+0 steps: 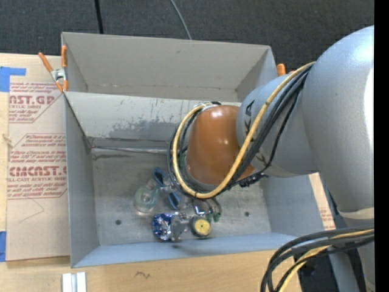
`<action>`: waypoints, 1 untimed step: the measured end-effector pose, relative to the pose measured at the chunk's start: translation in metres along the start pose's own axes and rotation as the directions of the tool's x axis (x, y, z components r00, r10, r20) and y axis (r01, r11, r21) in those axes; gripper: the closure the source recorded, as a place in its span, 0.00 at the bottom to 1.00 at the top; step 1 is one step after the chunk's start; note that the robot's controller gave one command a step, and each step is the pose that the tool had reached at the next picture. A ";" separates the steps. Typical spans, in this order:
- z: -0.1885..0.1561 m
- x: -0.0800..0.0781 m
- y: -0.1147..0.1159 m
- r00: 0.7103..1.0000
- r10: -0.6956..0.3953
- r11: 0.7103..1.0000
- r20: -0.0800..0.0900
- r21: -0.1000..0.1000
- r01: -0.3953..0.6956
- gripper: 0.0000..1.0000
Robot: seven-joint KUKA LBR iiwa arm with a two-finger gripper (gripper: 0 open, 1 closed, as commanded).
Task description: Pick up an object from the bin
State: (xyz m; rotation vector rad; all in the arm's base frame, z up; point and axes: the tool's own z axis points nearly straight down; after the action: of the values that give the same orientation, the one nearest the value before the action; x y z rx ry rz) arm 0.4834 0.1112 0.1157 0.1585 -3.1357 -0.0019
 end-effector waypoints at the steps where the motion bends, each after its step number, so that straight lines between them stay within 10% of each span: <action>1: 0.035 -0.009 0.007 0.969 -0.244 0.970 0.025 0.008 0.244 0.00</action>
Offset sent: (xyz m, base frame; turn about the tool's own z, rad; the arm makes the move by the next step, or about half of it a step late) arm 0.0005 0.0087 -0.0419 -0.2502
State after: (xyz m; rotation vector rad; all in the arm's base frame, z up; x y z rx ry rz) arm 0.4915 0.1193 0.0809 0.5471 -3.1187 0.0025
